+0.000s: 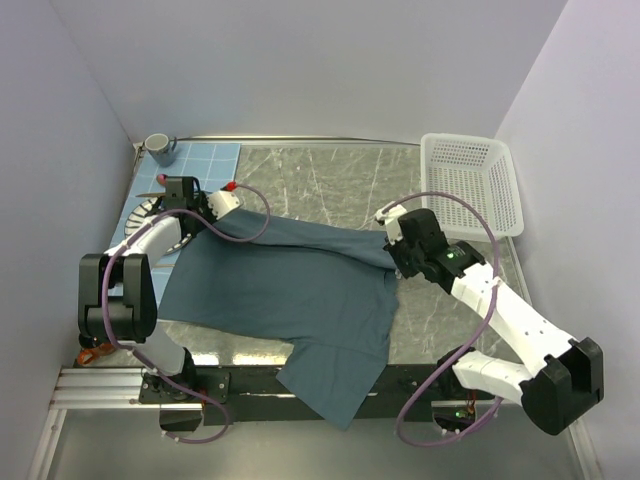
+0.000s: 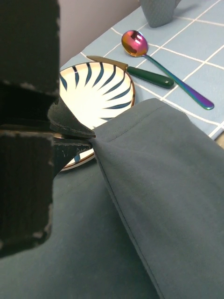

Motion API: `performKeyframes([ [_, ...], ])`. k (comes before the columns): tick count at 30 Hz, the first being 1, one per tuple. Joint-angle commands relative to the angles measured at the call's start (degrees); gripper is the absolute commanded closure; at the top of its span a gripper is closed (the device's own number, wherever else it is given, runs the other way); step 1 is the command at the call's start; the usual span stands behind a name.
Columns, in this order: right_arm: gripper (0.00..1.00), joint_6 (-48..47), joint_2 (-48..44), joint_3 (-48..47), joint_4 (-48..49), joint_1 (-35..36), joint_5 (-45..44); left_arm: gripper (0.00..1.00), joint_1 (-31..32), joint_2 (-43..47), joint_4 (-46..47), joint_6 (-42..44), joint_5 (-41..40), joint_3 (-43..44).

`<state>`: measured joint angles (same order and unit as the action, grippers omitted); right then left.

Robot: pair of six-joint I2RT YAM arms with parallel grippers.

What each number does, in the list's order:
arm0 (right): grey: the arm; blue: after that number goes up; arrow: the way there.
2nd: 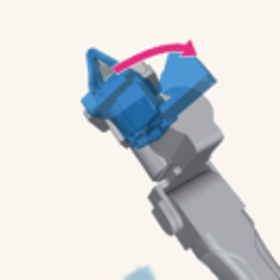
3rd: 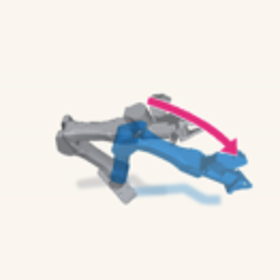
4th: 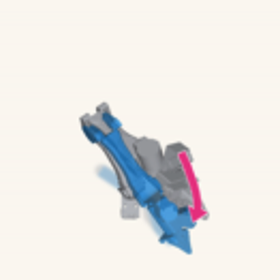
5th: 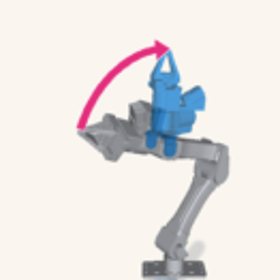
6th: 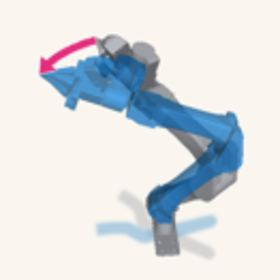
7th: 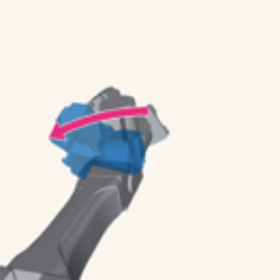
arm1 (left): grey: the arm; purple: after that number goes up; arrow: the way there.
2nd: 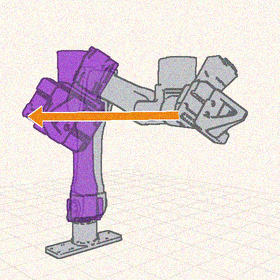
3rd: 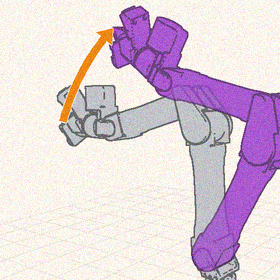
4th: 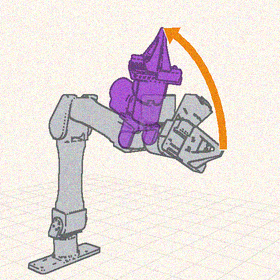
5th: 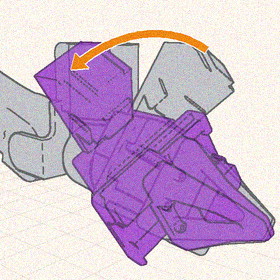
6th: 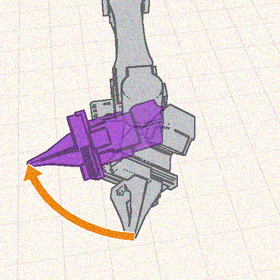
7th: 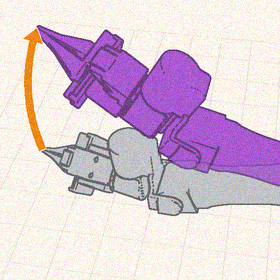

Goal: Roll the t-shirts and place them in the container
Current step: Fold the T-shirt at the center of the board.

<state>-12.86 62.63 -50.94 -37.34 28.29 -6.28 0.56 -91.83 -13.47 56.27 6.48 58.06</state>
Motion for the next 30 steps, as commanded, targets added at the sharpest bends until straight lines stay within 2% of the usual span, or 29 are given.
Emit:
performKeyframes([
  [1, 1.00, 0.12, -1.37, 1.19, -0.54, 0.53, 0.57, 0.99, -0.21, 1.39, -2.25, 0.24, 0.73, 0.03],
  [18, 1.00, -1.99, -0.06, 0.58, -3.08, 1.68, 6.11, 0.99, -1.87, 1.04, -3.31, 2.79, -1.56, -3.75],
  [23, 1.00, -3.48, 2.32, 0.58, -4.05, 2.11, 11.37, 0.99, -2.58, 0.86, -2.79, 3.32, -2.17, -4.89],
  [30, 1.00, -3.66, 4.34, 1.45, -3.62, 2.73, 10.68, 0.99, -3.63, 1.04, -3.23, 3.32, -2.26, -6.55],
])
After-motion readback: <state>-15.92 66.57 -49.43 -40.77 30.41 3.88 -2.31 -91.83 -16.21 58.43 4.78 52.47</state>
